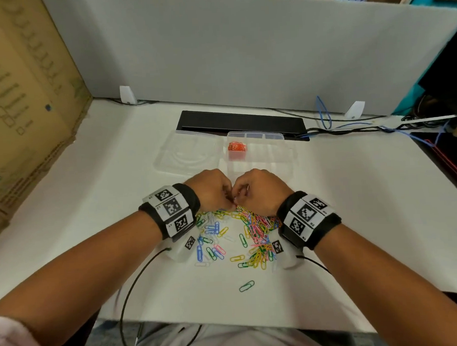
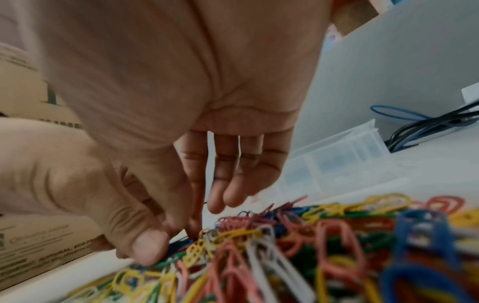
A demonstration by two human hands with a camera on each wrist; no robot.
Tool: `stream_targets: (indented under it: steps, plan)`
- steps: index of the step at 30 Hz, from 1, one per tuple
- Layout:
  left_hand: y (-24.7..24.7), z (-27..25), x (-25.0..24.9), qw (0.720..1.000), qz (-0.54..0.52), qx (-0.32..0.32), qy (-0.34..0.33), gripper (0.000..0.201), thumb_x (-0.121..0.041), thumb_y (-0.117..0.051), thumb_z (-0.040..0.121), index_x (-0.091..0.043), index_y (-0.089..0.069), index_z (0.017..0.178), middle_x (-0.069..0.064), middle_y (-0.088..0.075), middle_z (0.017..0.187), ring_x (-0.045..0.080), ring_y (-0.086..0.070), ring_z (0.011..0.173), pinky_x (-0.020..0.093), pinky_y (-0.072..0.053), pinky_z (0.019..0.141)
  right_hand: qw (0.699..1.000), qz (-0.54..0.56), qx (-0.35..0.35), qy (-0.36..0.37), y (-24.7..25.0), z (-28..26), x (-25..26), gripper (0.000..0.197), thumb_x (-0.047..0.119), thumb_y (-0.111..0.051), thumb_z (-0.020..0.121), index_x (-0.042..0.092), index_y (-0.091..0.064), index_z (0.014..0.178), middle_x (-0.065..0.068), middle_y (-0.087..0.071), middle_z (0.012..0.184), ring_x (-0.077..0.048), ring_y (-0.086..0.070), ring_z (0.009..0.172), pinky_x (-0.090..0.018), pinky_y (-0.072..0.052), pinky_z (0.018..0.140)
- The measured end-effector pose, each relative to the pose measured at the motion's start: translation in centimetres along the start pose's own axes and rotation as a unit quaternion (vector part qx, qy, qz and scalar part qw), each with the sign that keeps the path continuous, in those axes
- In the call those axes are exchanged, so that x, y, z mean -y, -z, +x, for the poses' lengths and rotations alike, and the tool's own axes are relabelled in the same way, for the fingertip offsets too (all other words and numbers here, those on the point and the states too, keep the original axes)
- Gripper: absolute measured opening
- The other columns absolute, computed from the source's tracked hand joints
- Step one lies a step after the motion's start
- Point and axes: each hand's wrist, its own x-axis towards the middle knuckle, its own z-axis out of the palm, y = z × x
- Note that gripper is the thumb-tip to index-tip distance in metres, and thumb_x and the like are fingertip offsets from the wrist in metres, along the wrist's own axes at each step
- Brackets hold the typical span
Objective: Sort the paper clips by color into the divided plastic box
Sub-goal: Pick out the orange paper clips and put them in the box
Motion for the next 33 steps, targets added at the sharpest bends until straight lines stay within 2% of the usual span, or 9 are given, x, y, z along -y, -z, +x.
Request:
stream_targets:
  steps: [6, 11, 15, 18, 21, 23, 28, 30, 33]
  plan:
    - [0.3, -0.2, 2.0, 1.0, 0.012, 0.012, 0.001, 0.025, -0.029, -0.083, 0.074, -0.025, -0.072, 0.096, -0.011, -0.059, 0.08, 0.01, -0.056, 0.077, 0.023, -0.043, 0.073, 0.995, -0.064, 0.071, -0.026, 0.6, -0.1, -1.3, 0.027, 0.02, -0.071, 0.082, 0.027, -0.071, 0.108, 0.009, -0.058, 0.096, -0.015, -0.059, 0.093, -0.028, -0.048, 0.081]
    - [0.5, -0.2, 1.4, 0.999, -0.021, -0.011, -0.025, 0.012, -0.026, -0.082, 0.075, -0.027, -0.076, 0.085, -0.017, -0.064, 0.072, 0.003, -0.058, 0.07, 0.022, -0.047, 0.07, 0.998, -0.045, 0.035, -0.027, 1.0, 0.2, -0.5, 0.014, 0.017, -0.068, 0.084, 0.026, -0.076, 0.091, 0.008, -0.066, 0.086, -0.016, -0.063, 0.085, -0.03, -0.053, 0.079]
    - [0.0, 0.0, 0.5, 0.998, 0.061, 0.019, -0.016, 0.009, -0.032, -0.077, 0.078, -0.025, -0.076, 0.084, -0.01, -0.071, 0.084, 0.011, -0.065, 0.082, 0.028, -0.053, 0.078, 0.996, -0.069, 0.046, -0.041, -0.1, 0.9, 0.2, 0.011, 0.018, -0.065, 0.083, 0.023, -0.074, 0.081, 0.005, -0.07, 0.082, -0.019, -0.065, 0.08, -0.029, -0.054, 0.073]
    - [-0.1, 0.0, 0.4, 0.995, 0.094, 0.018, -0.025, 0.015, -0.034, -0.068, 0.087, -0.022, -0.072, 0.08, -0.005, -0.071, 0.083, 0.016, -0.065, 0.08, 0.029, -0.053, 0.075, 0.994, -0.085, 0.049, -0.037, -0.2, 0.9, -0.1, 0.011, 0.017, -0.063, 0.083, 0.021, -0.073, 0.079, 0.005, -0.07, 0.079, -0.019, -0.065, 0.078, -0.03, -0.055, 0.071]
    - [0.3, -0.3, 0.9, 0.999, 0.011, -0.004, -0.035, 0.014, -0.027, -0.068, 0.088, -0.023, -0.07, 0.074, -0.007, -0.07, 0.08, 0.012, -0.064, 0.076, 0.024, -0.051, 0.07, 0.997, -0.057, 0.046, -0.028, 0.1, 0.6, -1.1, 0.012, 0.015, -0.062, 0.085, 0.019, -0.072, 0.079, 0.005, -0.07, 0.08, -0.018, -0.066, 0.079, -0.033, -0.057, 0.074]
    - [0.7, -0.3, 1.1, 0.994, -0.099, -0.028, -0.028, 0.005, -0.018, -0.072, 0.085, -0.016, -0.071, 0.081, -0.002, -0.071, 0.079, 0.011, -0.064, 0.071, 0.028, -0.055, 0.074, 0.999, -0.011, 0.036, -0.024, 0.3, 0.4, -1.9, 0.011, 0.014, -0.063, 0.086, 0.018, -0.073, 0.081, 0.008, -0.069, 0.082, -0.015, -0.065, 0.08, -0.036, -0.058, 0.079]
    - [0.7, -0.5, 0.4, 0.935, -0.355, -0.011, 0.022, 0.013, -0.001, -0.064, 0.091, -0.007, -0.067, 0.102, 0.009, -0.072, 0.082, 0.014, -0.071, 0.072, 0.025, -0.059, 0.072, 0.988, 0.148, -0.001, -0.031, 1.0, 0.0, -3.0, 0.011, 0.011, -0.067, 0.088, 0.016, -0.074, 0.082, 0.002, -0.071, 0.077, -0.014, -0.066, 0.074, -0.035, -0.057, 0.079]
    - [0.4, -0.5, 0.0, 0.909, -0.416, 0.005, 0.037, 0.013, -0.002, -0.065, 0.09, -0.004, -0.068, 0.103, 0.01, -0.073, 0.083, 0.012, -0.072, 0.071, 0.022, -0.059, 0.067, 0.98, 0.195, -0.014, -0.04, 1.4, 0.0, -2.9, 0.012, 0.01, -0.068, 0.088, 0.017, -0.073, 0.08, 0.0, -0.071, 0.075, -0.012, -0.064, 0.07, -0.034, -0.056, 0.076]
    - [-0.2, -0.4, -0.3, 0.894, -0.446, -0.011, 0.036, 0.01, -0.004, -0.069, 0.087, -0.004, -0.071, 0.097, 0.007, -0.072, 0.075, 0.009, -0.07, 0.064, 0.018, -0.056, 0.061, 0.967, 0.245, -0.001, -0.065, 1.7, 0.0, -2.4, 0.009, 0.007, -0.066, 0.09, 0.011, -0.071, 0.084, -0.005, -0.07, 0.074, -0.011, -0.064, 0.066, -0.024, -0.055, 0.061]
